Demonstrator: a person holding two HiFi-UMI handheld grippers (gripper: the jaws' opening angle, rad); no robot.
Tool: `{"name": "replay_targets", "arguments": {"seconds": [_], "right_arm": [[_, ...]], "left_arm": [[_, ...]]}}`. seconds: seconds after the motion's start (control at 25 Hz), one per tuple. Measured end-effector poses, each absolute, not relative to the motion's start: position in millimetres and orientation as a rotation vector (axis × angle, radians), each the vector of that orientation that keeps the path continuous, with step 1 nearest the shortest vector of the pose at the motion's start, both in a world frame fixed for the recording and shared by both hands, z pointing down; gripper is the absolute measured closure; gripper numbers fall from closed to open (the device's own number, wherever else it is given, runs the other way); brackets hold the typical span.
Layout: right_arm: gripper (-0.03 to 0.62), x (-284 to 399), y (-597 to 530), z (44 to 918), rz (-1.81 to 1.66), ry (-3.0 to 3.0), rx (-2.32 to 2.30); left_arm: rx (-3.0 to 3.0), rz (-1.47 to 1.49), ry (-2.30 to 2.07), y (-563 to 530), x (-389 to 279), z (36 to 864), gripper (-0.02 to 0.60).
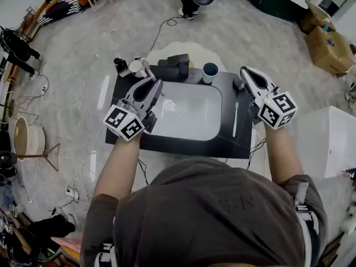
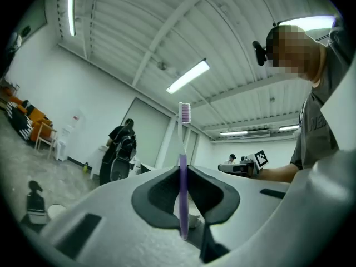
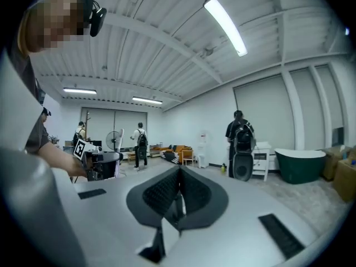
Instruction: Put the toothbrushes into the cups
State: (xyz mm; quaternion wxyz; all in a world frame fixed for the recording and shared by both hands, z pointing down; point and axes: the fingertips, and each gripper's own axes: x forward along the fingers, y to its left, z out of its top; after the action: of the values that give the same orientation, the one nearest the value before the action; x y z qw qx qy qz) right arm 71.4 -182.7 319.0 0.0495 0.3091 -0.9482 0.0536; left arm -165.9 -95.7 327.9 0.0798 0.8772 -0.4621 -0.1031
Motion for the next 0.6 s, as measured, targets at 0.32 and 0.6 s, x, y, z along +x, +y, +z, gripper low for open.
{"name": "replay_targets", "arguments": {"seconds": [0.32,0.6], "right_arm": [[0.602,201,-235,370,0.285,-2.754,1.18],[0.602,251,-259,419,0.38,-2.685,1.253]], "left_arm": [[2.662,-0.292,-1.234,-234,-54,393,0.543],[2.658,-0.217,-1.206,-304,-16,465,0.543]]}}
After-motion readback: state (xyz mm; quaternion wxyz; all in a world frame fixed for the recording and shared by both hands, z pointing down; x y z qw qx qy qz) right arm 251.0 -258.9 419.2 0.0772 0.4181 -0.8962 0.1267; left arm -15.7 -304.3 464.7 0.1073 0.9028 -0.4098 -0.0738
